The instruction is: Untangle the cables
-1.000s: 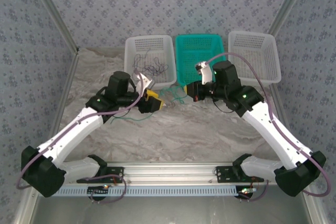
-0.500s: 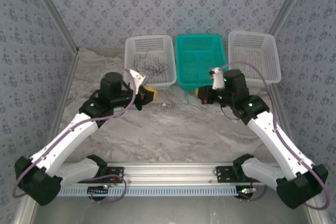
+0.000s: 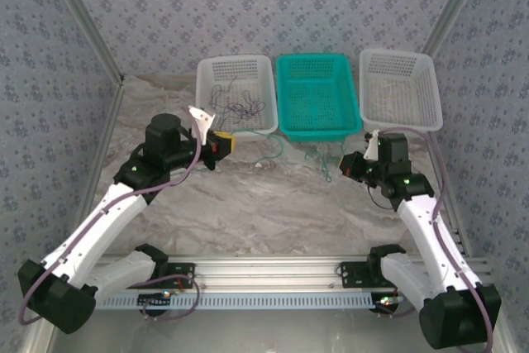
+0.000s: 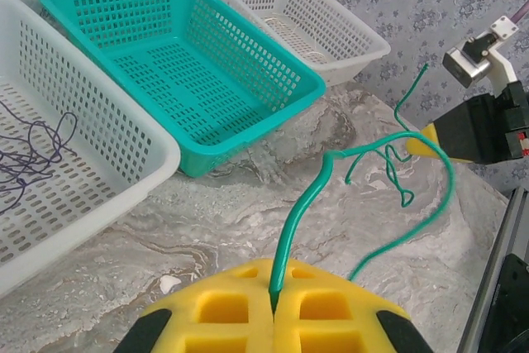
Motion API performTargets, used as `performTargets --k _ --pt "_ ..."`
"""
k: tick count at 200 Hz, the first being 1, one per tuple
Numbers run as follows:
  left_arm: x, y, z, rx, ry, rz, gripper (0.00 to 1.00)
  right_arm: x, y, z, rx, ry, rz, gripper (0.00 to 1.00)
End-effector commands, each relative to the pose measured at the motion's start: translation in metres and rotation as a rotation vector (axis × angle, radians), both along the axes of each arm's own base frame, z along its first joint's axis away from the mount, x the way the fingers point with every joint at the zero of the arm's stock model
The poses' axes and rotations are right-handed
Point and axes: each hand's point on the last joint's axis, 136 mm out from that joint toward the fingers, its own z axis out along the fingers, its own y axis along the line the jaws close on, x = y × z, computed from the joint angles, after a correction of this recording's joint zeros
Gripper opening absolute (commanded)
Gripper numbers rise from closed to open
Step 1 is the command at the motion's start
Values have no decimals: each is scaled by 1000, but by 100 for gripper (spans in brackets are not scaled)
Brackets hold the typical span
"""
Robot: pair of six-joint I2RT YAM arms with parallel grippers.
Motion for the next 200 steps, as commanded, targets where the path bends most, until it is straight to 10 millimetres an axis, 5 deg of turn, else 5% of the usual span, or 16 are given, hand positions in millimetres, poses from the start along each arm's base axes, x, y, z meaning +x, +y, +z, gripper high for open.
performTargets --k 1,36,65,114,134,158,181,200 --pt "-4 -3 17 -42 -27 -19 0 6 6 37 64 -83 2 0" --pt "-12 -9 30 -100 -47 -54 0 27 0 90 67 -234 -49 0" --pt "-14 -15 43 -132 -85 -71 0 74 -12 118 -26 -352 -108 0" --pt "-25 -22 52 -132 -97 -85 0 165 -12 126 -177 -379 -78 0" --pt "-29 -20 51 -139 -94 -72 0 192 -8 122 -184 -398 -71 0" --pt "-26 -21 48 -147 -88 -60 0 231 10 69 -159 -254 5 1" --pt "-24 -20 49 -136 -78 -44 0 262 15 31 -145 -134 5 41" --pt "-21 -16 46 -115 -70 -14 0 271 11 29 -158 -83 -28 56"
